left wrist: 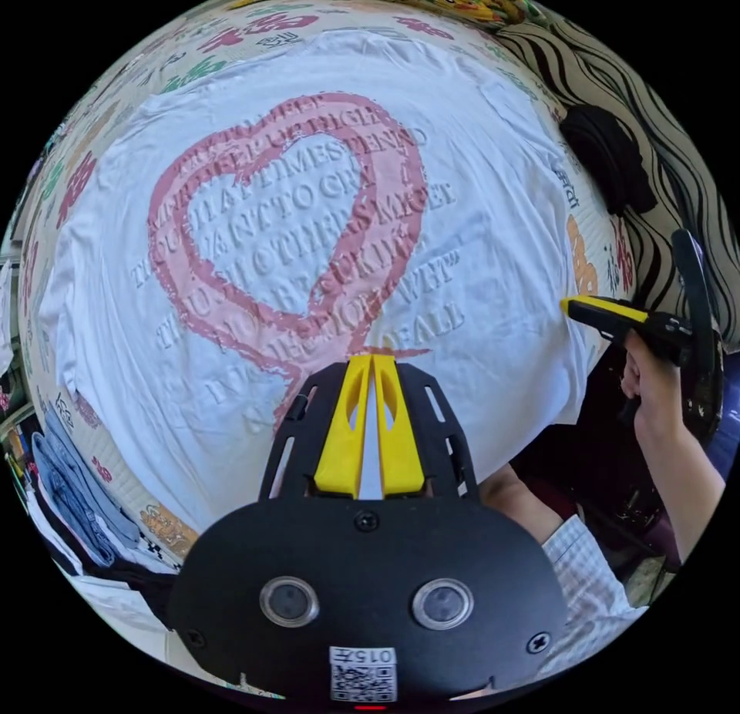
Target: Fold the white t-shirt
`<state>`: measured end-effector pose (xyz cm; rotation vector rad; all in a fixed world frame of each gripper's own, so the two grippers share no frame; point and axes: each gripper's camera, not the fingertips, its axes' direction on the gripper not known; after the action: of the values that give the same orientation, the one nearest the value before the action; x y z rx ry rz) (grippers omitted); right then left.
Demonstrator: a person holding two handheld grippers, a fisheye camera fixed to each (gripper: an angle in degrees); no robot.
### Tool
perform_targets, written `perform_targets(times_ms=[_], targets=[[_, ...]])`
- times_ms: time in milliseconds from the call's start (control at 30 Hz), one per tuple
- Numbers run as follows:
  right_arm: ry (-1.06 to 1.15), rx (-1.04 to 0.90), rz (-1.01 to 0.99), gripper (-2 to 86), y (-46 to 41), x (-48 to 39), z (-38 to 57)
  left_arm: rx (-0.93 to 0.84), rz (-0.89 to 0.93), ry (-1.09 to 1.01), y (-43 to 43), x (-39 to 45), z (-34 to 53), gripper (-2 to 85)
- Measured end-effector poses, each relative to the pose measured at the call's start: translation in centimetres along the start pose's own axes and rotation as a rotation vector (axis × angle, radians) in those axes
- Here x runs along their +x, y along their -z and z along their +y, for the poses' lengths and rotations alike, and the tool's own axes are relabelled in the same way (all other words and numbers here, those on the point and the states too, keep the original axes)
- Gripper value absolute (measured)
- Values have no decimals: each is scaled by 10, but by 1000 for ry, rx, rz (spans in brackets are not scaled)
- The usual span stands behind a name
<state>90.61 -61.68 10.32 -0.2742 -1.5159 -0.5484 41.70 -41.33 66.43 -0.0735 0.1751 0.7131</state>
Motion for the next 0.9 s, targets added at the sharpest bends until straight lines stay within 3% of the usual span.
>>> perform_targets(times_ms=[267, 400, 500, 567, 767, 900], targets=[[87, 25, 206, -6, 14, -51, -12, -22, -37, -134, -46, 35, -59, -7], [40, -14, 94, -8, 27, -39, -27, -113, -76, -198, -64, 53, -93, -7], [0, -34, -91, -9, 47, -8, -36, -171, 51, -240, -65, 57, -124, -6], [-52, 70, -152, -8, 87, 24, -42, -25, 146, -251, -33, 66, -153, -1], [-160, 235, -265, 46, 135, 81, -102, 305, 90, -492, 16, 129, -294, 61], [-191, 253, -461, 74, 133, 103, -144, 326, 36, -637, 6, 178, -390, 90]])
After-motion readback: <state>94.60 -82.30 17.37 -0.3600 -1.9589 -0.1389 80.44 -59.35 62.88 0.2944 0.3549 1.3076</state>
